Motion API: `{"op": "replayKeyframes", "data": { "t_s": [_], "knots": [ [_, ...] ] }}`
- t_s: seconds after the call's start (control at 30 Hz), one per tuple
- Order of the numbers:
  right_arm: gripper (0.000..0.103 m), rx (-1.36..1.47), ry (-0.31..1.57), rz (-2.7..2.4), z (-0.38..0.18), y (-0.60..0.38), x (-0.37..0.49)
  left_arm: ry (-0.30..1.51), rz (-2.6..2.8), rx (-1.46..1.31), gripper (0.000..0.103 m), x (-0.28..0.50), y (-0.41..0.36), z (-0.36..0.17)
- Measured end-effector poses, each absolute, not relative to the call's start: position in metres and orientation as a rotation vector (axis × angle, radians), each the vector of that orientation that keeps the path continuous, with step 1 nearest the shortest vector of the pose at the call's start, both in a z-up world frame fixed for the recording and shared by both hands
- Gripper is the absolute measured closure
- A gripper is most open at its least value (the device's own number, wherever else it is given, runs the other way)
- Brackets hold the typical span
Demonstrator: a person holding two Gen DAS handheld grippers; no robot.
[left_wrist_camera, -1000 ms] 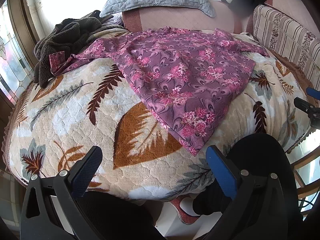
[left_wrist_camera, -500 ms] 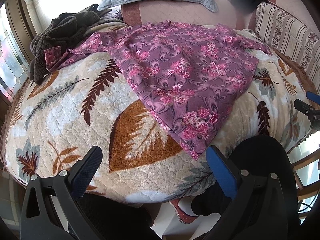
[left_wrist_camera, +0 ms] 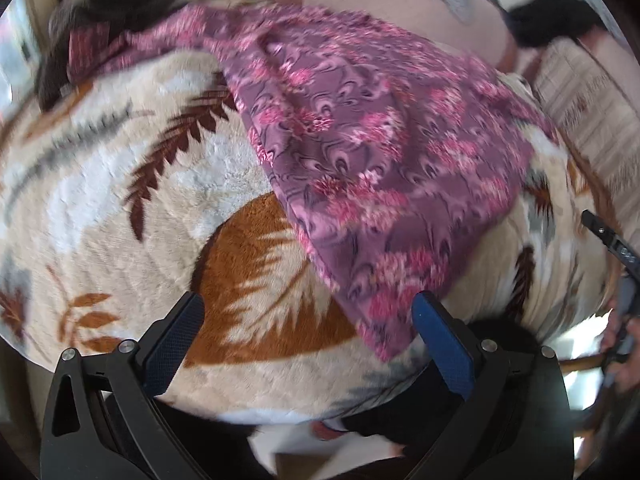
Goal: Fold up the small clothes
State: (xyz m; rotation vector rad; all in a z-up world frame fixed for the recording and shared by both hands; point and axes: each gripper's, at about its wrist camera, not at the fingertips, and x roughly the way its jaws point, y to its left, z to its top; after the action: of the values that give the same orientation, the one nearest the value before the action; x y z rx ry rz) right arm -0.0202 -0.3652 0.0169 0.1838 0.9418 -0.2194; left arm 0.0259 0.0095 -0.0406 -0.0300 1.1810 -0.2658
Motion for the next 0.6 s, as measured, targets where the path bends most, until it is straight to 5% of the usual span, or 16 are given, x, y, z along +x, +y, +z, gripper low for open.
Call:
{"op": "replayKeyframes", "data": {
  "t_s": [0.37, 0.53, 0.57, 0.6],
  "knots": [
    [0.008, 0.414, 0.973, -0.323, -0.032, -0.433, 0.095, 1.316, -0.231, -0.197, 0.000, 0.068, -0.013, -0.071],
    [0.017, 0.343, 0.983, -0.352, -0.051, -0.422, 0.116, 1.311, -0.294, -0.201, 0.021, 0.072, -0.034, -0.066],
    [0.044, 0.303, 0.977, -0.347, -0.051, -0.417, 0.117, 1.307, -0.297, -0.188, 0.039, 0.073, -0.038, -0.065],
    [0.083, 0.280, 0.977, -0.326, -0.051, -0.413, 0.118, 1.302, -0.288, -0.168, 0.064, 0.074, -0.040, -0.065]
  ]
}}
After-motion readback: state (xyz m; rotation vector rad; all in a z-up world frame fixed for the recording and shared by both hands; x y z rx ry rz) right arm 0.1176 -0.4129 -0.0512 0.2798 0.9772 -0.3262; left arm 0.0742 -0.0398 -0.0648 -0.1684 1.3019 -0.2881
